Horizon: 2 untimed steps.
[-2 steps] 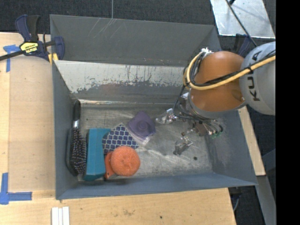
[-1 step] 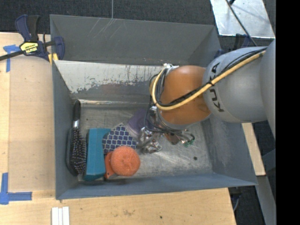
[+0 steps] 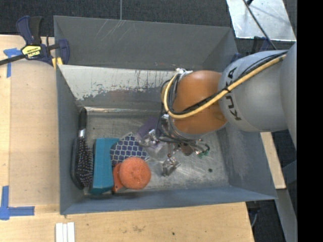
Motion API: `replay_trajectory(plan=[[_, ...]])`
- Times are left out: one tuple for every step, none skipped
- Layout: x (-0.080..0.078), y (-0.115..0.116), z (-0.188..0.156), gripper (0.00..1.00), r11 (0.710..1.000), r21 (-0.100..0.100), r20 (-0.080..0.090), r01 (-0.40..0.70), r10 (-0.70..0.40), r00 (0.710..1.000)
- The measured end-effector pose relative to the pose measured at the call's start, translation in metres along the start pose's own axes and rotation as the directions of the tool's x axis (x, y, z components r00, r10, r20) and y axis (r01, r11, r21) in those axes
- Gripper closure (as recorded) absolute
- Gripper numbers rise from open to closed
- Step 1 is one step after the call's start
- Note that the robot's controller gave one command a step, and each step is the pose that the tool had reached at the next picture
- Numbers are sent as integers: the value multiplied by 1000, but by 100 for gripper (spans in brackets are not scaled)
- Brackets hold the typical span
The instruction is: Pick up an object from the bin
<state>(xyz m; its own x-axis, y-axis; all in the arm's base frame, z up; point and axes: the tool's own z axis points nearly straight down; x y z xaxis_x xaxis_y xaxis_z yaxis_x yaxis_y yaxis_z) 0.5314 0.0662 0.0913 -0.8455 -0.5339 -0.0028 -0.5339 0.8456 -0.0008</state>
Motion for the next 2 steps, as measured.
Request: replay_trajectory(plan=[[0,0,0,0,1000,0,0,0,0,1000],[-31,84,8,100,906,55,9,420,-421,907]])
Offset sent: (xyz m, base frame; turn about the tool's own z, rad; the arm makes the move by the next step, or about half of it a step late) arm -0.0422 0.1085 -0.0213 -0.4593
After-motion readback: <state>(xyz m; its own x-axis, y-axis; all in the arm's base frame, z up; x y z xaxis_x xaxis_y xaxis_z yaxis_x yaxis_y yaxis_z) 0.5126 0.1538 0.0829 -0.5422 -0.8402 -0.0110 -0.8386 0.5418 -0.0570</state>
